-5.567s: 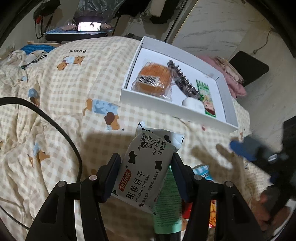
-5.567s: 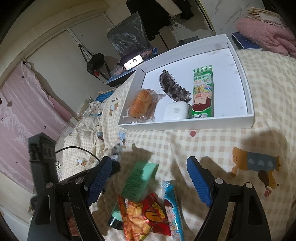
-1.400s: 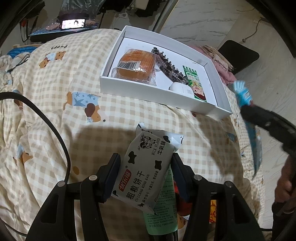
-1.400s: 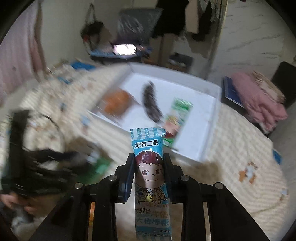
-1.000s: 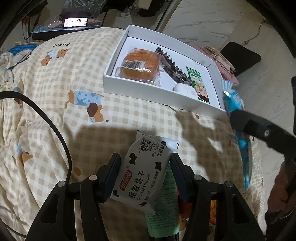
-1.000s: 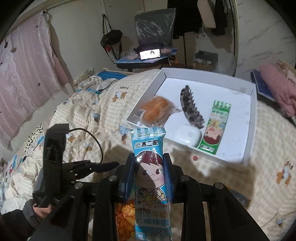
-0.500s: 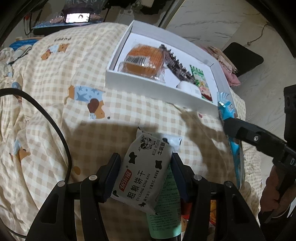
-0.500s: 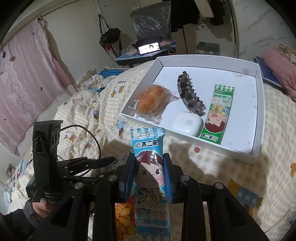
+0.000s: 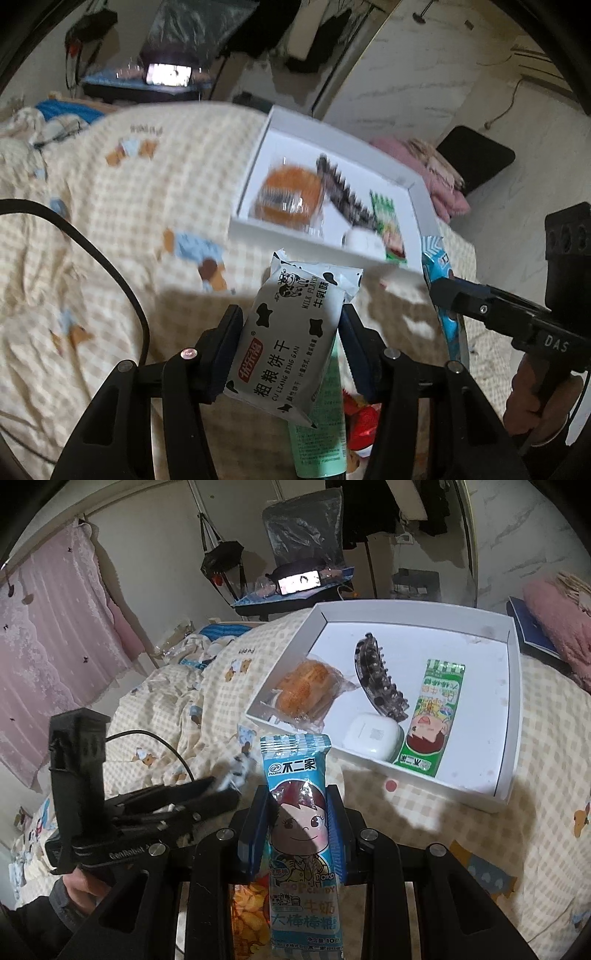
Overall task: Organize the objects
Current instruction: 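Carry the cow-print packet and blue candy stick over the white box with both grippers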
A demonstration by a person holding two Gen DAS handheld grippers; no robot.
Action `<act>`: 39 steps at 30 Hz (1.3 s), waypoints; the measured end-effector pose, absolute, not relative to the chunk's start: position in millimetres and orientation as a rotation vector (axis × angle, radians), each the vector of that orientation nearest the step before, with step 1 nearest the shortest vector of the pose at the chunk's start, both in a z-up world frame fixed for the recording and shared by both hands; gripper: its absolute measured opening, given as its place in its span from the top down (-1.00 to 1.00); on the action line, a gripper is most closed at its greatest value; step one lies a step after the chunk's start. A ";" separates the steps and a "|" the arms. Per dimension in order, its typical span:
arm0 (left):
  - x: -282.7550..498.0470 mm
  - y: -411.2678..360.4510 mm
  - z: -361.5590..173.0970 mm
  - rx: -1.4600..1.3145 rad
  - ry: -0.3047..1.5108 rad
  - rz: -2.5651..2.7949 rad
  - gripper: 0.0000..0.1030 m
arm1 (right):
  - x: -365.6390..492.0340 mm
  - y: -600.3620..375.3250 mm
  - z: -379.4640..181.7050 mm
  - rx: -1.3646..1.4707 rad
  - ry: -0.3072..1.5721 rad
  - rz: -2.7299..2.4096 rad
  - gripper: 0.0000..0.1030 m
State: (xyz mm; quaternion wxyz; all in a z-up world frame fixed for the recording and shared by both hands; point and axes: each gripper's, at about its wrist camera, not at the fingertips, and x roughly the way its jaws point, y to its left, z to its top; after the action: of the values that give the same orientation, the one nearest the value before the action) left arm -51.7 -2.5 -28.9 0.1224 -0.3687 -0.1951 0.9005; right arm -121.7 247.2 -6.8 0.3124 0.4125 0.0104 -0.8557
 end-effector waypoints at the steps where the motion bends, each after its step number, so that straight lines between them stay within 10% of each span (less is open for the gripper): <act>1: -50.7 -3.4 -22.8 -1.055 -0.569 2.636 -0.11 | -121.7 248.4 -2.7 1.075 0.019 -2.260 0.40; 16: -83.8 -1.6 39.7 -0.950 -0.672 2.517 -0.11 | -153.0 278.9 85.6 0.654 0.060 -2.577 0.40; 39: -198.4 81.9 -9.8 -1.008 -0.459 2.537 -0.10 | -213.7 341.3 8.2 0.672 -0.506 -2.565 0.40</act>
State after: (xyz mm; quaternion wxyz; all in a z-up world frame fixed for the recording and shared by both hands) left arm -198.4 81.9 -9.8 0.1854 -0.3579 -0.1627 0.9006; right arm -213.7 341.3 8.2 0.2195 0.2428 -0.1831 -0.9270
